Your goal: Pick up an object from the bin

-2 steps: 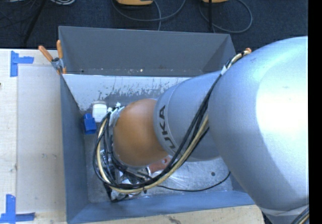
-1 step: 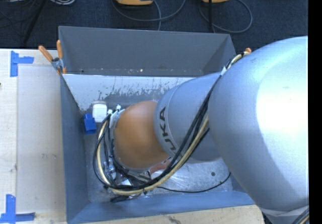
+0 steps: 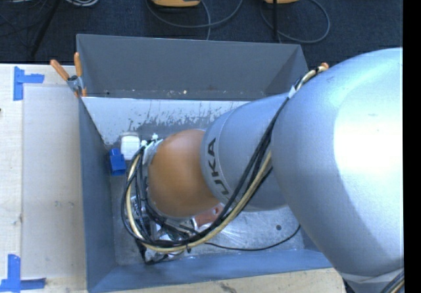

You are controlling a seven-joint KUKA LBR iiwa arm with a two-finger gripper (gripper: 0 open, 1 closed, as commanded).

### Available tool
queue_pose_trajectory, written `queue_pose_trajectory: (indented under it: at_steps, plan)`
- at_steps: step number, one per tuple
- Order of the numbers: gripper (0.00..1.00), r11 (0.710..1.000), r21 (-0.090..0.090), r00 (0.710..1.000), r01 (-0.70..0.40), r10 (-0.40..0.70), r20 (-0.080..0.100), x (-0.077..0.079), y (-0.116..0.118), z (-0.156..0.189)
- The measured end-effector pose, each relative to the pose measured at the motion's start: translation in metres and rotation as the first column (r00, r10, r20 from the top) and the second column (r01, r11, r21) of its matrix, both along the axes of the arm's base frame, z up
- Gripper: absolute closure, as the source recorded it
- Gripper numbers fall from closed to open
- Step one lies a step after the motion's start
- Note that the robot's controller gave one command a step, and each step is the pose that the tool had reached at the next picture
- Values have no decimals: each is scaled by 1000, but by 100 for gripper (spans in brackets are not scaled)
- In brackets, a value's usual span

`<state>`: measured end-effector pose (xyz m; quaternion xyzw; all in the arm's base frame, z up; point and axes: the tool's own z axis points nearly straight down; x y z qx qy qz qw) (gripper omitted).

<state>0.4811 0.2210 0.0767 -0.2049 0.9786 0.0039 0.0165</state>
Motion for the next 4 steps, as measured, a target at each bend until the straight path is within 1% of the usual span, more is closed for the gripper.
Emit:
queue_pose_trajectory:
  at_steps: [1,2,3,4]
  plan:
    - [100,1000,-15,999,-2,1,-34,-7,-2,-1]
    - [0,1000,0,1000,1,-1,1,0,0,0]
    - [100,1000,-17,999,-1,0,-37,-8,-3,-1]
    - [0,1000,-1,1000,2,-2,-1,0,0,0]
